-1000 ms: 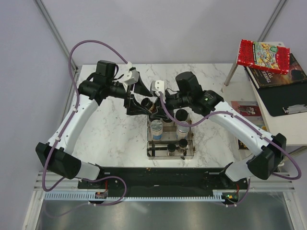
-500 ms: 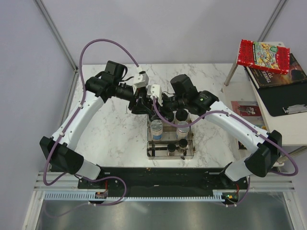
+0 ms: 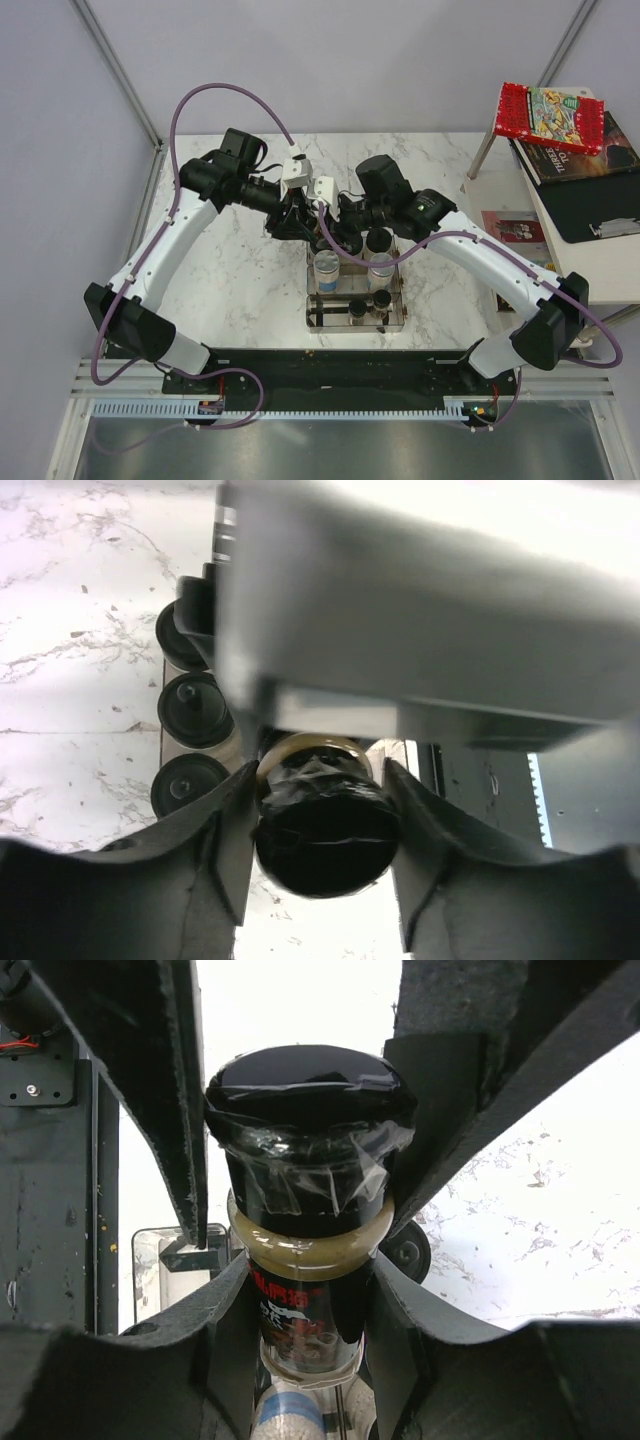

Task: Organize the condiment bottles
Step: Place the bottle in the storage box.

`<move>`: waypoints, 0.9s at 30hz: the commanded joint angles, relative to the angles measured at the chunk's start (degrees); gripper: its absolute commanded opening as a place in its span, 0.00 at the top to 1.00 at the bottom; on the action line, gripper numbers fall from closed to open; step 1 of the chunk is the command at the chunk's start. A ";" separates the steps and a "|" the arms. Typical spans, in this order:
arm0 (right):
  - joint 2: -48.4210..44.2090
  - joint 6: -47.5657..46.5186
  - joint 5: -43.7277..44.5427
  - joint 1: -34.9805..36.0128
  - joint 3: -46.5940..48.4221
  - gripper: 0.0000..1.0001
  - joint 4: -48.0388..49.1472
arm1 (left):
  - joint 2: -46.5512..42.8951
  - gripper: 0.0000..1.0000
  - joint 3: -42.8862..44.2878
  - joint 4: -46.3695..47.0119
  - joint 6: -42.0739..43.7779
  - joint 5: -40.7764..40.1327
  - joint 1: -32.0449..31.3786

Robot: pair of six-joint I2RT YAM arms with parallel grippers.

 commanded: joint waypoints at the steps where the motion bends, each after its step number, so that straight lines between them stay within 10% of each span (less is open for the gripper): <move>1: -2.35 -0.82 -0.16 0.39 1.00 1.00 1.99 | 0.42 0.47 2.56 -1.19 2.28 -0.86 -0.16; 23: -1.73 -0.03 -0.42 0.22 -0.50 1.00 3.83 | 0.86 0.36 4.15 -1.19 1.40 1.87 -0.16; 27: -1.74 -0.03 -0.34 0.30 -0.58 1.00 3.92 | 0.86 0.52 3.71 -1.28 1.49 1.69 -0.16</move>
